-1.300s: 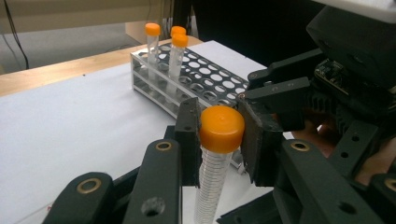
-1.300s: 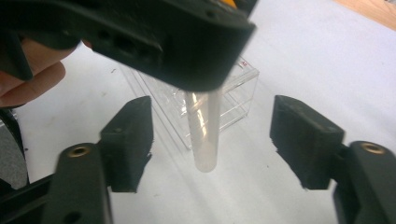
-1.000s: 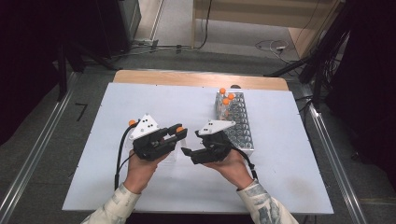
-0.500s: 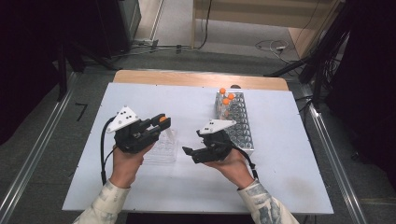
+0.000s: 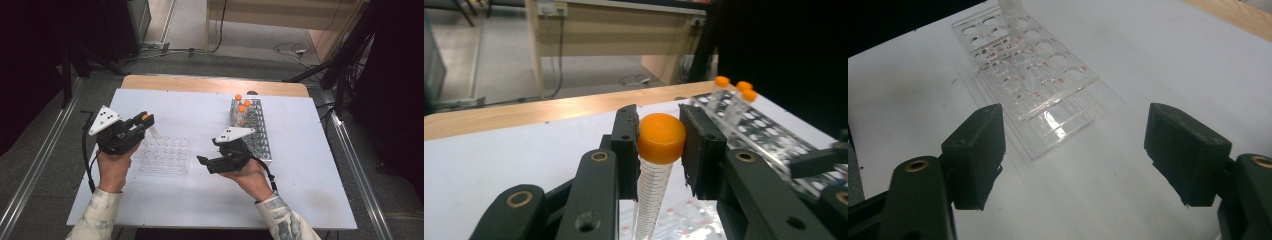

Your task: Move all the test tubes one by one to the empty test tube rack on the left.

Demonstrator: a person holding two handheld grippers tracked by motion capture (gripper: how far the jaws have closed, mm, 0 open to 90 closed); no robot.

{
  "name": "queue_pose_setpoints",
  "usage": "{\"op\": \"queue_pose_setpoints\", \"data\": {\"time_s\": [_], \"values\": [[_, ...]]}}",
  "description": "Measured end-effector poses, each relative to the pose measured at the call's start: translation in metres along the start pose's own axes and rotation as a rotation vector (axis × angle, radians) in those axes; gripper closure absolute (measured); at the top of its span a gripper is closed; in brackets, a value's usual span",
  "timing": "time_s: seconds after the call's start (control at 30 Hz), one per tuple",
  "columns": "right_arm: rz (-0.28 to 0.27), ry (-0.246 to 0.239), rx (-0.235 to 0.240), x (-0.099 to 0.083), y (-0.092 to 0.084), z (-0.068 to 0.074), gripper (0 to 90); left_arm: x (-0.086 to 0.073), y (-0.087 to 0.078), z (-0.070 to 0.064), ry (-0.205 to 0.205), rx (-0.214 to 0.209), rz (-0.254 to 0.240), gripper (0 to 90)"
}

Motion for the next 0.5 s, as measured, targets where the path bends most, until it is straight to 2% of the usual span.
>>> {"op": "queue_pose_setpoints", "data": {"time_s": [0.23,0.37,0.5], "values": [[0.016,0.000,-0.005,-0.002,0.003,-0.001,23.0,-0.009,0.011,0.007,0.024,0.028,0.024,70.7],[0.009,0.001,-0.009,-0.002,0.001,-0.003,23.5,-0.013,0.015,0.009,0.061,0.062,0.044,70.7],[0.012,-0.001,-0.011,-0.002,0.001,-0.002,23.7,-0.018,0.017,0.010,0.066,0.069,0.064,70.7]]}}
Point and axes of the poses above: each handheld gripper's, and its own axes: y roughly forward along the jaws, x roughly out of its top, z roughly to its left, the point moved 8 cm from there along y, roughly forward along the jaws, and after that the axes turned 8 degrees about z, right-handed, at the moved point
